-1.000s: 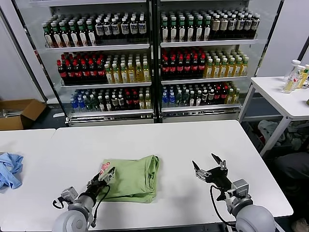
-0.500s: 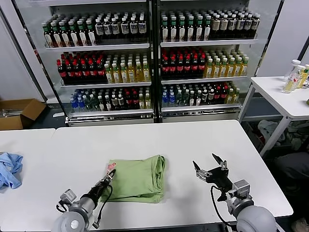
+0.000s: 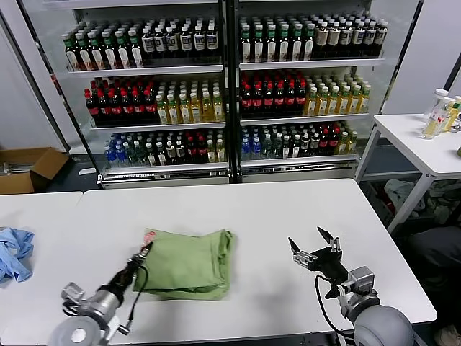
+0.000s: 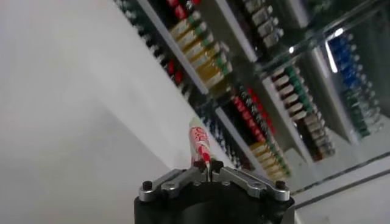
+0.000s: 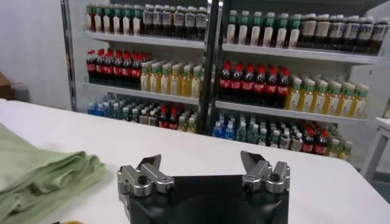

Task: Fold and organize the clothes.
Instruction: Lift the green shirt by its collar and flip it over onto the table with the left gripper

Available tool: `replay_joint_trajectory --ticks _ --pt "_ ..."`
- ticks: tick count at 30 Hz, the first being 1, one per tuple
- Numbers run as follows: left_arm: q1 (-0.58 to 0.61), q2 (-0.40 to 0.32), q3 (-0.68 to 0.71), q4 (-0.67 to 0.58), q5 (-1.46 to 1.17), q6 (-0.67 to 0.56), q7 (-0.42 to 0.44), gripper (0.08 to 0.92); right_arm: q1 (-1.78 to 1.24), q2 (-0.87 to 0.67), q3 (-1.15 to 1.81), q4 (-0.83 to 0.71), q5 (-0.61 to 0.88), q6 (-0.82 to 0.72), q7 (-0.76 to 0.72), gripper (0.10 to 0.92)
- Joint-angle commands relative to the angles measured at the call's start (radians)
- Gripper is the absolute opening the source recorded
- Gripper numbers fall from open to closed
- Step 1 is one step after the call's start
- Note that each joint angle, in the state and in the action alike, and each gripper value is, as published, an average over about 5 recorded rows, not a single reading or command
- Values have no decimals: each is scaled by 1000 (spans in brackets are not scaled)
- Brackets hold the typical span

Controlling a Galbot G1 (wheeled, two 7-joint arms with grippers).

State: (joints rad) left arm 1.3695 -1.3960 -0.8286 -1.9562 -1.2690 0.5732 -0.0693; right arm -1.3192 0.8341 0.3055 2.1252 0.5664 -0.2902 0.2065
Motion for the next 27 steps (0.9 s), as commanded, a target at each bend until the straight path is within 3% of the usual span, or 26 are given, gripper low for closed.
replay_joint_trajectory --ticks 1,6,11,16,21,27 --pt "38 223 -303 -51 -113 6 31 111 10 7 -3 -2 3 2 -1 823" --pt "67 453 -439 -60 -45 7 70 111 11 8 -3 0 8 7 -3 823" --pt "58 537 -409 -135 122 6 83 111 11 11 -15 10 3 9 -4 823" --pt "85 462 -185 -210 455 -1 65 111 16 16 -26 10 -5 16 -8 823" --pt "103 327 81 -165 838 -61 55 111 16 25 -38 5 -20 27 -12 822" --pt "71 228 250 -205 983 -66 35 111 16 29 -42 -2 -25 38 -16 823"
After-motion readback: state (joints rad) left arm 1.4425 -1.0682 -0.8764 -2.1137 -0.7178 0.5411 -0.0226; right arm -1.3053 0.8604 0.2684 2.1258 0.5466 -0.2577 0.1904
